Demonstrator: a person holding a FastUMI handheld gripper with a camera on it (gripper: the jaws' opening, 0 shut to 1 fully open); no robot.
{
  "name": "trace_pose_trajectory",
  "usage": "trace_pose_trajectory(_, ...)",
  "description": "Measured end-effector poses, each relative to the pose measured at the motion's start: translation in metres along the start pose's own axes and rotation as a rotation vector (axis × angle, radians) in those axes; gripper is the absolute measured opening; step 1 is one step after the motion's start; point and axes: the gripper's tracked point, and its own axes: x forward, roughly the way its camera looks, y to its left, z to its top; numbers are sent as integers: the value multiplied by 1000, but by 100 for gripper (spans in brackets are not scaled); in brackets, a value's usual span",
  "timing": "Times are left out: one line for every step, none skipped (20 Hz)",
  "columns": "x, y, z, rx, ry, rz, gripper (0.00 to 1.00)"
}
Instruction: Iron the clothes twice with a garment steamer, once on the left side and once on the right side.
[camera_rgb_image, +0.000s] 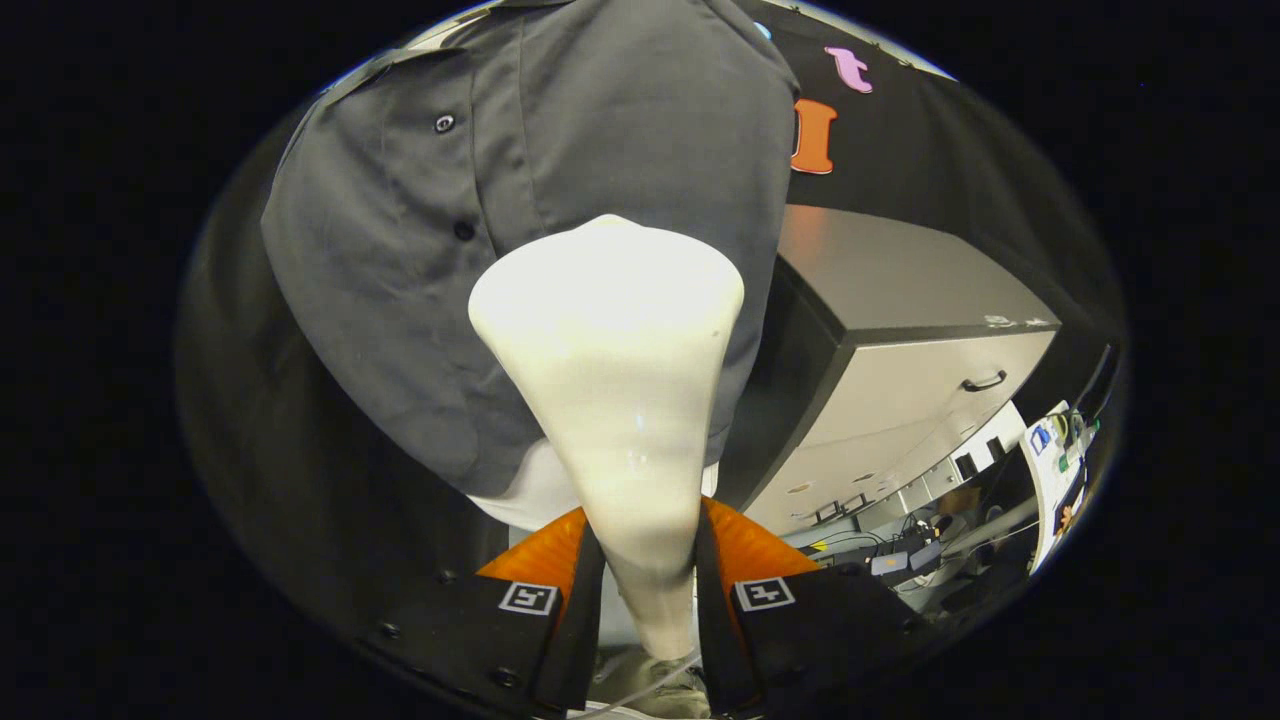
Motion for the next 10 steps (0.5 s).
trace_pose_trajectory(-7, 2, 7, 10, -20, -10, 50)
trace_pose_trajectory(-14, 6, 14, 20, -39, -21, 51)
trace_pose_trajectory(-22, 8, 21, 31, -58, -31, 50)
trace_pose_trajectory(-27, 8, 27, 39, -75, -41, 50)
trace_pose_trajectory(-35, 12, 34, 44, -96, -48, 50)
trace_pose_trajectory(-42, 18, 43, 53, -118, -54, 50)
trace_pose_trajectory(-50, 24, 50, 60, -137, -58, 50)
trace_pose_trajectory(-57, 30, 58, 65, -156, -61, 50)
trace_pose_trajectory(-65, 36, 67, 67, -176, -65, 50)
trace_pose_trajectory(-71, 40, 74, 68, -195, -68, 50)
